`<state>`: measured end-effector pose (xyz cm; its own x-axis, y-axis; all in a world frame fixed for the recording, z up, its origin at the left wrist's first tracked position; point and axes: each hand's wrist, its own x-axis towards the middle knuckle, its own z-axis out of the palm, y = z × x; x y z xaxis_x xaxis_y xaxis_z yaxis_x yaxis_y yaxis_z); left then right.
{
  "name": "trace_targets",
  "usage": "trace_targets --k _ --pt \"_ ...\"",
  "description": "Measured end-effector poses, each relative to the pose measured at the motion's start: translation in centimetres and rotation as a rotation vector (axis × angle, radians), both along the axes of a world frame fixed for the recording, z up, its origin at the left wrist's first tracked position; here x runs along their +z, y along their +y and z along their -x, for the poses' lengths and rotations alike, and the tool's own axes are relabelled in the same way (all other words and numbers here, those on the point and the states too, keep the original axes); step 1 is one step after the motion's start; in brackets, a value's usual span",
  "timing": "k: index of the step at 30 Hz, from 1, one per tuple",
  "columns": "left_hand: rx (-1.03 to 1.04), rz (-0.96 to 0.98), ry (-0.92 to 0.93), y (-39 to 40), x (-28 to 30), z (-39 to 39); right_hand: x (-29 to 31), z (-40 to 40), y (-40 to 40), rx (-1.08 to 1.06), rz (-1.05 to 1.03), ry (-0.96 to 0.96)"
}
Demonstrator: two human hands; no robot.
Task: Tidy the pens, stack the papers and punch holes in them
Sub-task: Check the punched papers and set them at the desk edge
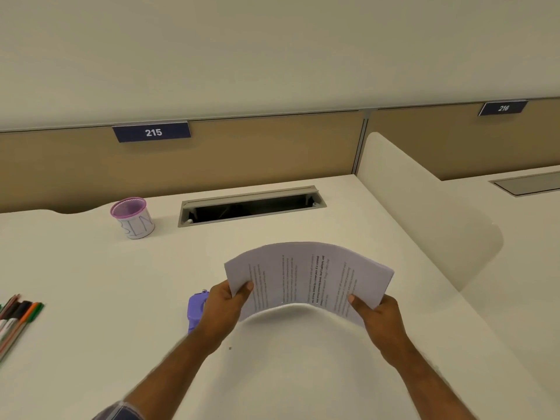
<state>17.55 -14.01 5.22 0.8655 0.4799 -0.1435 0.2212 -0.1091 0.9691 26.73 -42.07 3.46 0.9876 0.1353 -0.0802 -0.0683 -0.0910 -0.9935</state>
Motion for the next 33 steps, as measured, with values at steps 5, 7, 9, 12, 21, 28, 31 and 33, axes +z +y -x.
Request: trace_targets --k 5,7,9,12,21,28,31,33 --pt "0.034 -0.018 0.026 0.1 0.0 -0.1 -0.2 -0.1 0.0 0.016 0.001 0.061" --pt "0.061 -0.049 -0.01 0.1 0.6 -0.5 0.3 -0.1 0.2 0.047 -0.027 0.091" --pt "0.125 -0.087 -0.019 0.1 1.2 -1.2 0.8 -0.3 0.4 0.086 -0.076 0.14" --pt "0.312 -0.133 0.073 0.2 2.6 -2.1 1.4 -0.5 0.6 0.137 -0.236 0.246" --pt "0.172 0.233 0.149 -4.4 3.6 -1.6 1.0 0.9 3.6 0.144 -0.613 0.438" --pt "0.141 0.344 0.092 -7.2 2.7 -1.5 0.7 2.6 6.1 0.05 -0.65 0.466" --pt "0.165 0.265 0.118 -7.1 2.6 -1.6 0.8 3.0 6.2 0.066 -0.631 0.453" --pt "0.168 0.224 0.136 -6.7 2.6 -1.6 1.0 2.7 5.9 0.066 -0.646 0.445"
